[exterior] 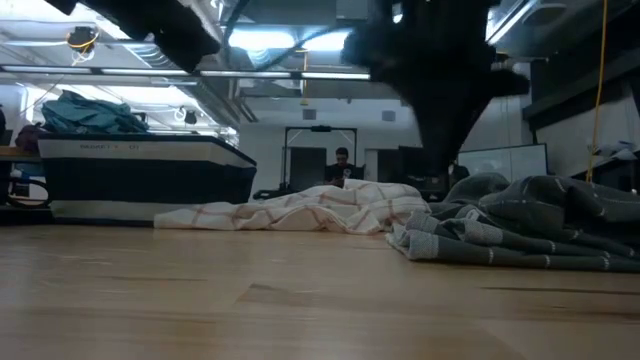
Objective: Fold towel
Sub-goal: Fold the gray patterned towel
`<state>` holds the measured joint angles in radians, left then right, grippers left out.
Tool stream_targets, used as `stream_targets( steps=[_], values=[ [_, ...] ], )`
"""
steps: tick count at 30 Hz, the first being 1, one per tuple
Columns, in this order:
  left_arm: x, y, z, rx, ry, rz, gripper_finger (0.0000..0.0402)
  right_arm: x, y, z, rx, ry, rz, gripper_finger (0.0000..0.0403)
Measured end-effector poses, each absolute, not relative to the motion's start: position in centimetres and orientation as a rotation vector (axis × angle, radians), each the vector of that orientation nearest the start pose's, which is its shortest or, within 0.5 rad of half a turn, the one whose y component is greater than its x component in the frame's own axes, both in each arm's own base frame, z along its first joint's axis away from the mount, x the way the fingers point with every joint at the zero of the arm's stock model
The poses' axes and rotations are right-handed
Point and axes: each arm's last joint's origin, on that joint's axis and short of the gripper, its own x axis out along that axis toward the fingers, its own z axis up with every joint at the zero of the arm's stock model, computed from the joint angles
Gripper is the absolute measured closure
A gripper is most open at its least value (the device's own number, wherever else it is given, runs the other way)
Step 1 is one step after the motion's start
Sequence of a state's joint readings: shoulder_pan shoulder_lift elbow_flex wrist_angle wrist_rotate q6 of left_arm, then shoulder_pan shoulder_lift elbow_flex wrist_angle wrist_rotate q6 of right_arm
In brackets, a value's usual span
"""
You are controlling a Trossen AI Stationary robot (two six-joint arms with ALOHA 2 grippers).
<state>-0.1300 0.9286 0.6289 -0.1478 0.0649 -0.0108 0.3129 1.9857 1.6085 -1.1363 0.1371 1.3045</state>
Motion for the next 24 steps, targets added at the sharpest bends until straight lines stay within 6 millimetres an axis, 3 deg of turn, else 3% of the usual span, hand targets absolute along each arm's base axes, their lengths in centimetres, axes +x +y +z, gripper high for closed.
stream_targets(
  steps=[6, 11, 19, 24],
  values=[
    [23.2, -3.3, 24.4, 0.113, 0.382, -0.214, 0.0245, 32.5, 11.7, 26.3, 0.683, 1.195, -0.919, 0.0393],
    [26.9, -3.8, 22.3, 0.149, 0.291, -0.216, 0.0245, 29.5, 12.7, 27.9, 0.702, 1.165, -1.092, 0.0397],
    [32.0, -4.4, 17.4, -0.387, 0.261, -0.146, 0.0244, 28.3, 14.3, 28.1, 0.693, 1.161, -1.090, 0.0385],
    [36.3, -5.0, 14.8, -0.583, 0.330, -0.117, 0.0244, 28.3, 14.2, 28.1, 0.683, 1.170, -1.092, 0.0384]
  ],
)
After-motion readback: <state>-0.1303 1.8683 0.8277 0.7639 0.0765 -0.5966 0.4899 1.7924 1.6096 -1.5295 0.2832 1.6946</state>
